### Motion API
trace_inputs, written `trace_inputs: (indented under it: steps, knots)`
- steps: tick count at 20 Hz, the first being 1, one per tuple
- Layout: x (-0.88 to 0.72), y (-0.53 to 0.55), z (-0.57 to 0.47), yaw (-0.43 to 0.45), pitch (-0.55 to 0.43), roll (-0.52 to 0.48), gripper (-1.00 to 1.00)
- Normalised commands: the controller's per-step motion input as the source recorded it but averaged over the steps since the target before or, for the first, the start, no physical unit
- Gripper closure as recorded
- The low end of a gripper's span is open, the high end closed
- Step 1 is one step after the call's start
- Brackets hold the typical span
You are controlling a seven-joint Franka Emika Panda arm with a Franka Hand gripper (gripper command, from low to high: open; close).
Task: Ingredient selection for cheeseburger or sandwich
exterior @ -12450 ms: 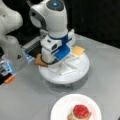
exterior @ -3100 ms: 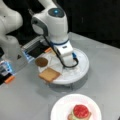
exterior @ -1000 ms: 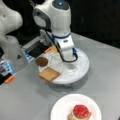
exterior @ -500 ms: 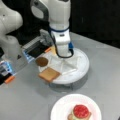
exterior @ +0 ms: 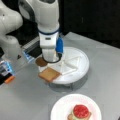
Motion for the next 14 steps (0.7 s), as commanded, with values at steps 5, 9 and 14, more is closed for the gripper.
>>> trace_inputs:
  steps: [5,9,14]
  knots:
    - [-0.01,-0.05,0.27,-0.397,0.088,0.202,-1.0]
    - [0.06,0.0,0.29,-0.381,0.136,0.154,-1.0]
    - [0.13,-0.03,0.18,-0.278,0.159,0.222,-1.0]
